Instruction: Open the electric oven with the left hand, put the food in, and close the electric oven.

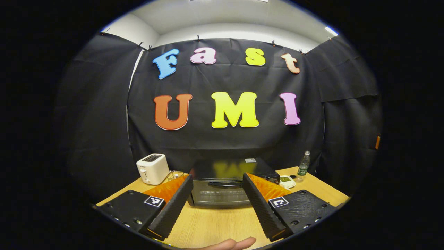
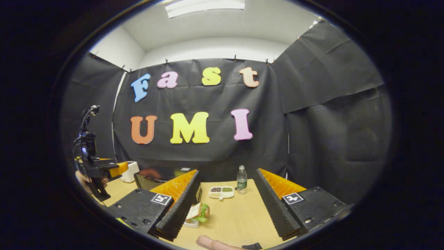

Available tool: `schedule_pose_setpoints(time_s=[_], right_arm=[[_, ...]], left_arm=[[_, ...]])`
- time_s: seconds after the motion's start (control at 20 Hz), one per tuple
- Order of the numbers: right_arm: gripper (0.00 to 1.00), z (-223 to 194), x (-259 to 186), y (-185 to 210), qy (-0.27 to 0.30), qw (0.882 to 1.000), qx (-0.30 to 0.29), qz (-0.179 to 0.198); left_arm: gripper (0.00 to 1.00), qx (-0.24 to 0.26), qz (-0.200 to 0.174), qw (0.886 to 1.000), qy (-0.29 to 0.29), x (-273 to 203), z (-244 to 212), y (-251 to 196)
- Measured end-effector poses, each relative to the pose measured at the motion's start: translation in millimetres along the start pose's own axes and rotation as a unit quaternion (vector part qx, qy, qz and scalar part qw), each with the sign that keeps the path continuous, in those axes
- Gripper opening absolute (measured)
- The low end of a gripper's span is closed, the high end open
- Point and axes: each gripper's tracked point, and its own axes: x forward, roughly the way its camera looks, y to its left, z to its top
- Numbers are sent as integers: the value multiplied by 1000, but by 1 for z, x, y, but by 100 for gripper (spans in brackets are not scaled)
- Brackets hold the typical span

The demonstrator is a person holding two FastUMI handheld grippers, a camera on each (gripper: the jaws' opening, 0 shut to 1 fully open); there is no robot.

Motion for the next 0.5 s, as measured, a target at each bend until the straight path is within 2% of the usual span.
schedule_pose_setpoints(time_s=[0.15, 0.2, 0.25, 0.3, 0.35, 0.5], right_arm=[[100, -11, 8, -11, 9, 1000, -1, -3], [91, -15, 10, -18, 13, 1000, -3, -10], [100, -19, 12, -22, 18, 1000, -5, -16], [100, -22, 13, -24, 23, 1000, -10, -16], [91, -23, 15, -26, 26, 999, -13, -17], [92, -22, 17, -34, 27, 999, -20, -23]], left_arm=[[94, 29, -6, 999, 16, 44, -13, -11], [94, 41, -2, 999, 20, 57, -16, -11], [96, 50, -3, 998, 28, 68, -20, -13], [97, 56, -9, 998, 37, 80, -28, -19], [97, 57, -14, 997, 50, 89, -35, -24], [97, 48, -20, 995, 82, 114, -52, -32]])
